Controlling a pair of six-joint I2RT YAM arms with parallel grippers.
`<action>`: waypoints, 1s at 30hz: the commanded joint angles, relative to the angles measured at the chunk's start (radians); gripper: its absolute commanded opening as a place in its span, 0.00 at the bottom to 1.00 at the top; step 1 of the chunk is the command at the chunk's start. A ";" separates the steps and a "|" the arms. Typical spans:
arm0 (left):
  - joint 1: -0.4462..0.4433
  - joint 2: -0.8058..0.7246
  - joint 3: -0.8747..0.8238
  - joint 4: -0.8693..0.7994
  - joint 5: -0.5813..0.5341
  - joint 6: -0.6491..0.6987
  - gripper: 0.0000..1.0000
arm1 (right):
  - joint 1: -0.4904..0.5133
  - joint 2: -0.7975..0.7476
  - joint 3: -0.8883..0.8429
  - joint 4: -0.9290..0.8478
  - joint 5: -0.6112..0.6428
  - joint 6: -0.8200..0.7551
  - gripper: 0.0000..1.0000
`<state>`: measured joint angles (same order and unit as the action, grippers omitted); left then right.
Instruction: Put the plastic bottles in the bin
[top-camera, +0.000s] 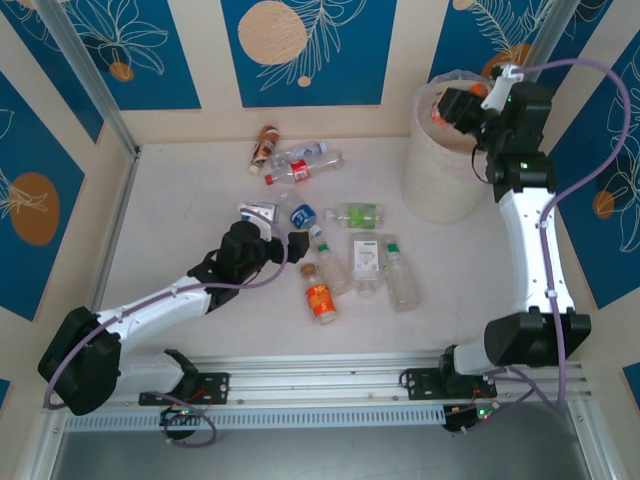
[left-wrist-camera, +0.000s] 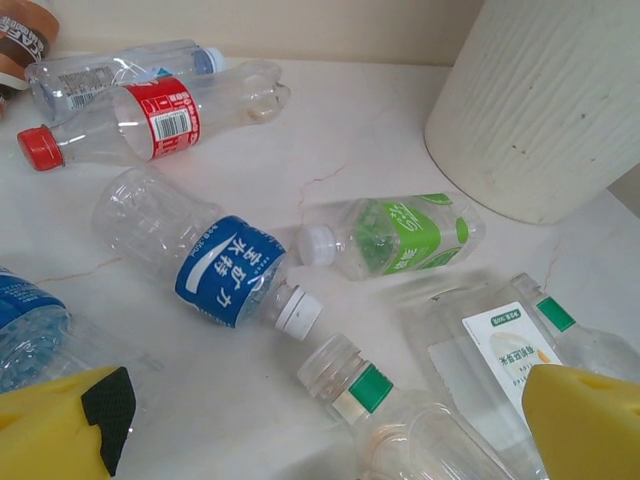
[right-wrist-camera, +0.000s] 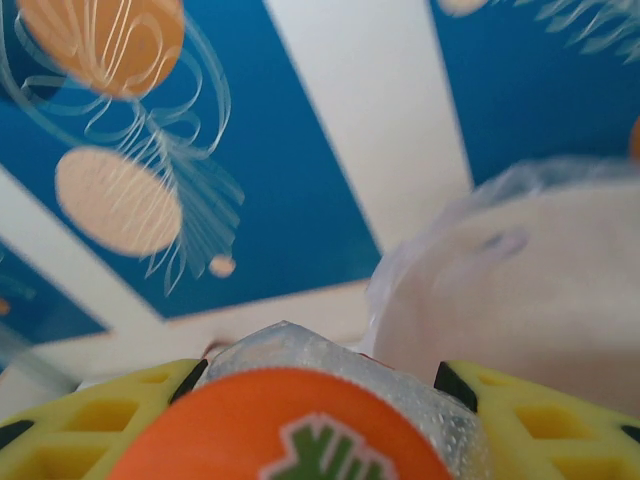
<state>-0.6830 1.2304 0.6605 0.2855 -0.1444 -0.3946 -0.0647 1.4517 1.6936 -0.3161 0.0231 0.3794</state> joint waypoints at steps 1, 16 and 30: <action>0.010 -0.026 -0.019 0.035 -0.027 -0.012 1.00 | -0.010 0.062 0.066 0.080 0.209 -0.065 0.38; 0.021 -0.006 -0.034 0.041 -0.019 -0.020 1.00 | -0.015 0.271 0.079 0.024 0.499 -0.149 0.39; 0.030 0.011 -0.049 0.037 -0.053 -0.047 1.00 | -0.058 0.537 0.367 -0.377 0.743 -0.220 0.46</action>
<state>-0.6674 1.2400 0.6247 0.3000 -0.1673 -0.4213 -0.1089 1.9667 1.9957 -0.5930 0.6777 0.1734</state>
